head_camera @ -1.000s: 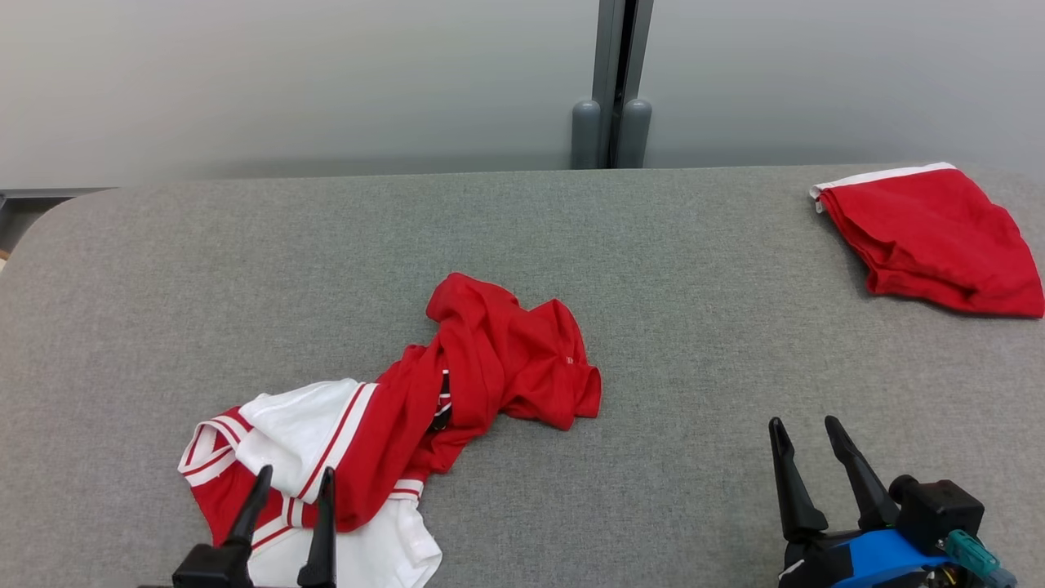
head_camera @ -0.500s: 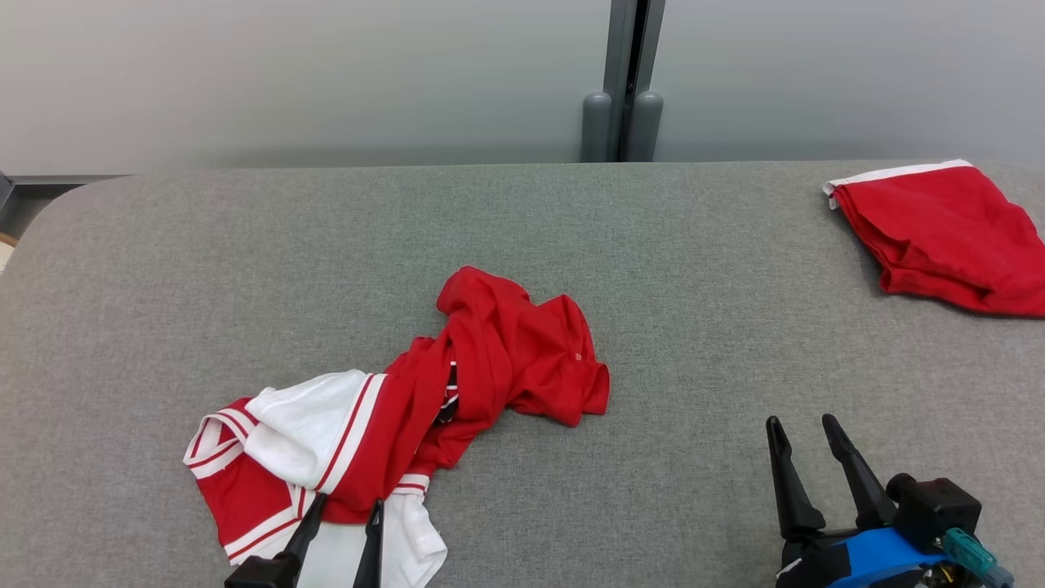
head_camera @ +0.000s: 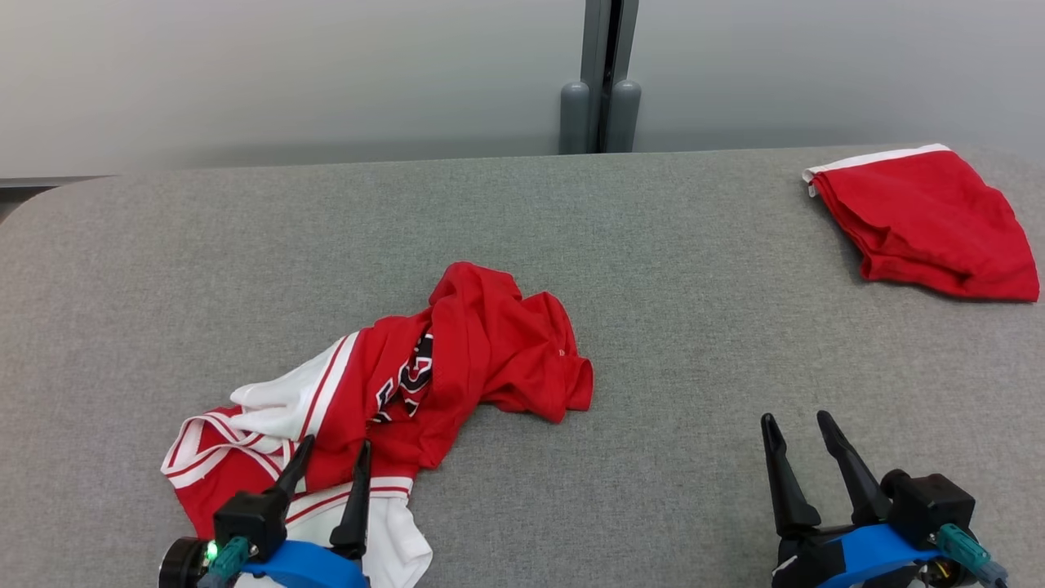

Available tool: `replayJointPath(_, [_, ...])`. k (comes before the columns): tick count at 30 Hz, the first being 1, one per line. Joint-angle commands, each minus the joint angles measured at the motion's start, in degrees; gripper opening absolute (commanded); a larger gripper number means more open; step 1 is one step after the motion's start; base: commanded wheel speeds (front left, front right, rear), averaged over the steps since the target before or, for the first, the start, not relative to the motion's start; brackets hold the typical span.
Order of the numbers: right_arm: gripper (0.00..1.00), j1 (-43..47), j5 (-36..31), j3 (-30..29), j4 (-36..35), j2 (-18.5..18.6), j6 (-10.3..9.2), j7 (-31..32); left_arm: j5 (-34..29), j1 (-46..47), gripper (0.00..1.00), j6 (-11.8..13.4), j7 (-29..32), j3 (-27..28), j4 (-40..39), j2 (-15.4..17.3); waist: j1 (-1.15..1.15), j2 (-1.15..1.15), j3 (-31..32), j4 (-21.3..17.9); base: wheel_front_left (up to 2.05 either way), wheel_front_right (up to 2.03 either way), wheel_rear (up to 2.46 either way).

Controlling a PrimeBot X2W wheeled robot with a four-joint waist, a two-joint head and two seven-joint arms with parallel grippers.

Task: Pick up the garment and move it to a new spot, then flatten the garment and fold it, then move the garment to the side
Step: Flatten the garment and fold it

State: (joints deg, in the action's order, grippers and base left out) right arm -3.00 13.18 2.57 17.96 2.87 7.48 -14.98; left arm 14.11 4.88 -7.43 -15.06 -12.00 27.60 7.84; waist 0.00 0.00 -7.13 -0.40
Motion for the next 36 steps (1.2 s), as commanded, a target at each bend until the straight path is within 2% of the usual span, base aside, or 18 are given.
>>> replayJointPath(1, [1.00, -0.28, -0.22, 0.08, 0.17, 0.03, 0.03, -0.28, -0.08, 1.45, 1.00, -0.04, -0.15, -0.04, 0.87, 0.62, 0.00, 0.00, -0.04, -0.11, 0.00, 0.00, 0.00])
replayJointPath(2, [1.00, -0.38, -0.23, 0.14, 0.17, 0.03, 0.02, -0.28, -0.58, 2.24, 1.00, -0.04, -0.15, -0.15, 1.84, 0.96, 0.00, 0.00, -0.12, -0.17, 0.00, 0.00, 0.00])
replayJointPath(3, [1.00, -0.51, -0.27, 0.17, 0.20, 0.03, 0.03, -0.28, -1.07, 3.17, 0.71, -0.04, -0.14, -0.11, 3.06, 1.26, 0.00, 0.00, -0.16, -0.21, 0.00, 0.00, 0.00])
replayJointPath(5, [1.00, -0.82, -0.35, 0.30, 0.33, 0.03, 0.02, -0.28, -2.16, 4.88, 0.27, -0.04, -0.14, -0.19, 7.06, 1.74, 0.00, 0.00, -0.25, -0.28, 0.00, 0.00, 0.00])
replayJointPath(6, [1.00, -1.01, -0.41, 0.45, 0.39, 0.03, 0.03, -0.28, -2.98, 6.27, 0.00, -0.04, -0.16, -0.63, 8.51, 1.99, 0.00, 0.00, -0.31, -0.36, 0.00, 0.00, 0.00])
replayJointPath(10, [1.00, -1.49, -0.51, 0.74, 0.41, 0.04, 0.02, -0.28, -4.46, 10.25, 0.00, -0.04, -0.15, -1.69, 12.89, 2.47, 0.00, 0.00, -0.75, -0.84, 0.00, 0.00, 0.00])
replayJointPath(15, [1.00, -1.68, -0.66, -0.24, -0.18, 0.03, 0.02, -0.28, -3.09, 15.30, 0.00, -0.04, -0.15, -0.42, 11.08, 3.56, 0.00, 0.00, -1.69, -0.80, 0.00, 0.00, 0.00])
replayJointPath(23, [1.00, -3.29, -0.71, 0.20, -0.50, 0.05, 0.02, -0.28, -2.53, 25.87, 0.00, -0.04, -0.16, 1.53, 10.11, 8.86, 0.00, 0.00, -4.08, -2.29, 0.00, 0.00, 0.00])
replayJointPath(28, [1.00, -4.15, -1.00, -0.06, -0.68, 0.04, 0.03, -0.28, -2.67, 31.77, 0.00, -0.03, -0.15, 3.59, 12.73, 11.46, 0.00, 0.00, -5.84, -3.77, 0.00, 0.00, 0.00])
replayJointPath(29, [1.00, -4.32, -1.06, 0.09, -0.71, 0.03, 0.03, -0.28, -2.62, 32.38, 0.06, -0.03, -0.14, 3.83, 14.12, 11.88, 0.00, 0.00, -6.18, -4.09, 0.00, 0.00, 0.00])
replayJointPath(30, [1.00, -4.47, -1.07, -0.01, -0.76, 0.03, 0.02, -0.28, -2.96, 32.92, 0.98, -0.03, -0.15, 3.56, 15.46, 11.91, 0.00, 0.00, -6.45, -4.33, 0.00, 0.00, 0.00])
replayJointPath(36, [1.00, -4.39, -0.80, -0.51, -1.05, 0.03, 0.03, -0.28, -3.25, 33.77, 1.00, -0.01, -0.15, 4.08, 17.23, 11.75, 0.00, 0.00, -7.13, -4.90, 0.00, 0.00, 0.00])
